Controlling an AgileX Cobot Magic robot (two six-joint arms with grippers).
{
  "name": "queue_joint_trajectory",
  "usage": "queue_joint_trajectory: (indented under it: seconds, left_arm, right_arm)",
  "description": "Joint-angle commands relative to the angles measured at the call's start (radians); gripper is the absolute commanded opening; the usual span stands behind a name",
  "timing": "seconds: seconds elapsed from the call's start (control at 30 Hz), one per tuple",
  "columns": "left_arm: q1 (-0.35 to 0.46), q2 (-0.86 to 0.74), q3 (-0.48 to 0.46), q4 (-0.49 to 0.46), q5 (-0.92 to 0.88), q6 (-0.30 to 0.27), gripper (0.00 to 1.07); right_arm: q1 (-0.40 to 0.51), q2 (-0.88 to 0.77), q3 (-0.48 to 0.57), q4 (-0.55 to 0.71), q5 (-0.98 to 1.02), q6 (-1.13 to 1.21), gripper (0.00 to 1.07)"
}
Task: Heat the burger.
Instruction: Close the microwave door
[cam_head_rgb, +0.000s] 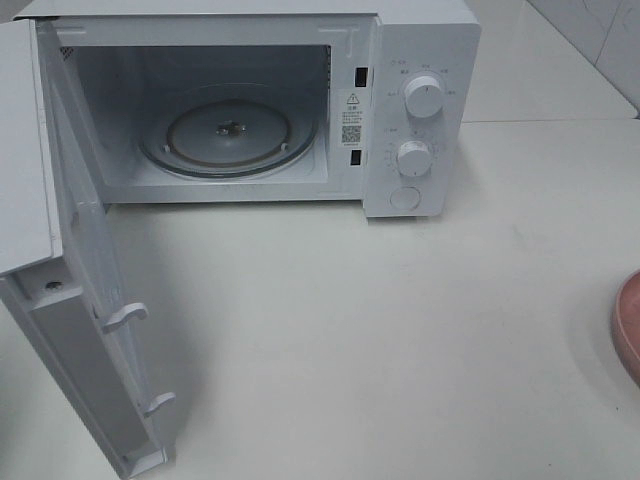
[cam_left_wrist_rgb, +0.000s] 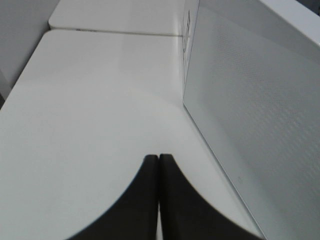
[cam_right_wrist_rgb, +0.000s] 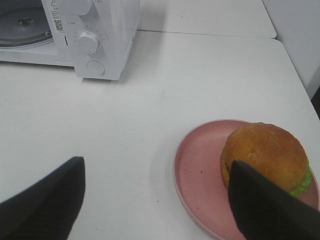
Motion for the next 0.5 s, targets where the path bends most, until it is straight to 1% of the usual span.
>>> queue_joint_trajectory:
  seconds: [0.03,0.07,0.1,0.13,0.2,0.23,0.27,0.3,0.33,0.37,0.4,0.43,0.47,0.5]
  left_arm:
    - [0.003,0.029,0.045,-0.005,-0.159,0.034,0.00]
    - [0.003,0.054,0.087,-0.006,-0.288,0.045,0.00]
    - [0.003,0.069,0.105,-0.006,-0.339,0.045,0.00]
    - [0.003,0.069,0.105,-0.006,-0.339,0.045,0.00]
    - [0.003,0.138,0.183,-0.006,-0.558,0.034,0.00]
    - [0.003,0.138,0.183,-0.006,-0.558,0.034,0.00]
    - [0.003,0.155,0.196,-0.006,-0.589,0.033,0.00]
    - [0.003,0.195,0.210,-0.006,-0.656,0.019,0.00]
    - [0.003,0.195,0.210,-0.006,-0.656,0.019,0.00]
    - [0.003,0.218,0.214,-0.006,-0.686,0.005,0.00]
    - [0.003,0.264,0.215,-0.006,-0.741,-0.035,0.00]
    - [0.003,0.264,0.215,-0.006,-0.741,-0.035,0.00]
    - [0.003,0.289,0.215,-0.005,-0.770,-0.057,0.00]
    - [0.003,0.289,0.215,-0.005,-0.770,-0.057,0.00]
  right_arm:
    - [-0.005,-0.025,0.002,0.004,-0.013,-0.007,0.74]
    - [-0.005,-0.025,0.002,0.004,-0.013,-0.007,0.74]
    - [-0.005,-0.025,0.002,0.004,-0.013,-0.007,0.74]
    - [-0.005,-0.025,0.002,0.004,-0.013,-0.007,0.74]
    - [-0.005,-0.025,0.002,0.004,-0.013,-0.007,0.74]
    - [-0.005,-0.025,0.002,0.004,-0.013,-0.007,0.74]
    - [-0.005,-0.025,0.002,0.004,-0.013,-0.007,0.74]
    - [-0.005,-0.025,0.002,0.004,-0.013,-0.007,0.74]
    - [-0.005,-0.025,0.002,0.004,-0.013,-0.007,0.74]
    - [-0.005,-0.025,0.002,0.004,-0.013,-0.007,0.74]
    - [-0.005,-0.025,0.002,0.004,-0.013,-0.007,0.74]
    - [-0.005,-0.025,0.002,0.004,-0.013,-0.007,0.74]
    - [-0.005,-0.025,0.002,0.004,-0.013,-0.007,0.74]
    - [-0.005,-0.025,0.002,0.004,-0.013,-0.007,0.74]
